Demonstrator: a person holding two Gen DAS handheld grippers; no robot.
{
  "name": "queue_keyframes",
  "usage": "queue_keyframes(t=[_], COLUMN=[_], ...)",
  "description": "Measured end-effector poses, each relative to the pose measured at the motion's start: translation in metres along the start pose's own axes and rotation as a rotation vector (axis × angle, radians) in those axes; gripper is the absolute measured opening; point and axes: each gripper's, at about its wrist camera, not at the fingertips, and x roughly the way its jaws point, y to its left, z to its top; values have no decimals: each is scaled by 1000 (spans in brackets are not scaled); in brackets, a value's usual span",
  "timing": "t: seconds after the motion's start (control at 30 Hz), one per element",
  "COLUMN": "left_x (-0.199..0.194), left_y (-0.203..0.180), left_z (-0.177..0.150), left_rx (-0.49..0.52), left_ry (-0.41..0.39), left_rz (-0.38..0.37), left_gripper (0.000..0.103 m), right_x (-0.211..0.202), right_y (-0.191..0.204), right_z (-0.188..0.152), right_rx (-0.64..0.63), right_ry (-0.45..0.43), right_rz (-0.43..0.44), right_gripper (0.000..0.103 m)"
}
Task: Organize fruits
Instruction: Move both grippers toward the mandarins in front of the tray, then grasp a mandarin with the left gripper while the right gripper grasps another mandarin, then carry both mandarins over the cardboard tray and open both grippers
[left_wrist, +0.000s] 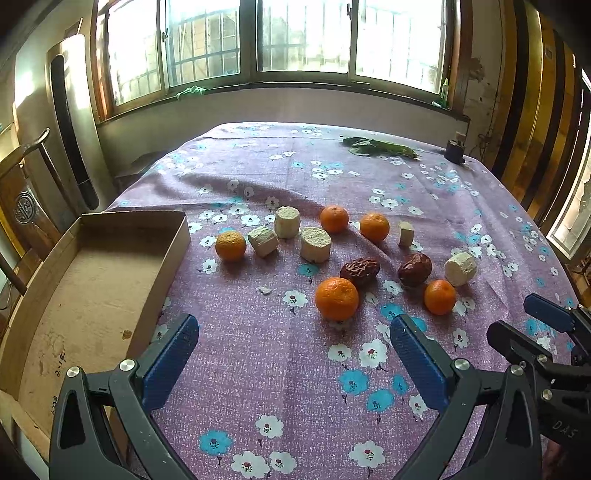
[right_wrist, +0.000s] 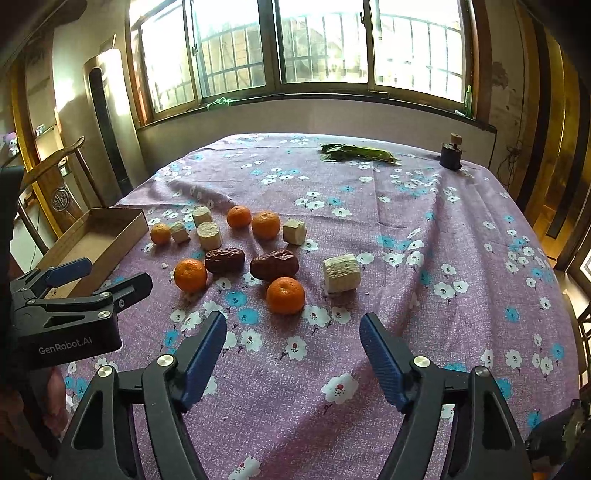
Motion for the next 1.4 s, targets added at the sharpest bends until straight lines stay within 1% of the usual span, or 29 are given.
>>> queue_keyframes(t=[0.03,0.1,0.13,0.27,0.37,0.4,0.43,0.5,0.57,0.73,0.77,0.83,0.87,0.9,0.93,0.97,1.03,1.1,1.13,1.17,1.27,1.33,1.4], left_x=[1,4,6,15,24,27,31,40,49,65,66,69,71,73,75,77,79,80,80,81,80,77,76], left_y=[1,4,6,9,3,0,-3,-6,-8,-11,-12,-13,-14,-14,-14,-14,-14,-15,-14,-14,-16,-19,-17], left_z=[1,2,2,5,5,6,6,7,9,12,13,14,15,15,15,14,14,13,13,13,13,12,10], left_rx=[2,5,6,11,41,52,58,64,61,77,80,87,89,91,92,92,93,96,93,91,93,114,104], left_ry=[1,5,10,35,45,52,60,85,107,120,119,121,128,135,142,150,153,150,153,158,163,155,157], left_rz=[-6,-43,-63,-91,-102,-108,-114,-129,-139,-135,-134,-138,-140,-140,-138,-138,-144,-144,-147,-155,-206,-185,-189], left_gripper=[103,103,103,103,103,101,99,86,80,80,78,72,65,60,58,58,58,58,58,55,34,34,33], right_x=[1,7,9,19,24,25,26,28,29,38,40,46,50,55,60,66,75,84,89,91,88,83,77], right_y=[0,0,0,0,-3,-5,-6,-8,-9,-8,-7,-5,-4,-2,-1,0,1,2,2,2,0,-1,-2], right_z=[-1,-1,-1,-4,-5,-5,-4,-4,-2,2,3,6,8,10,12,14,17,19,20,20,20,18,17], right_rx=[-3,-9,-9,-7,6,11,14,14,13,7,4,-2,-7,-14,-23,-29,-34,-38,-42,-47,-33,-23,-20], right_ry=[6,25,36,65,80,82,85,91,96,121,123,130,135,143,155,168,181,196,202,204,195,182,174], right_rz=[3,8,9,21,26,27,27,21,21,28,30,37,41,40,38,38,43,51,47,45,60,64,66], right_gripper=[71,59,57,56,56,56,56,56,56,56,56,56,55,51,48,45,45,40,38,37,36,36,36])
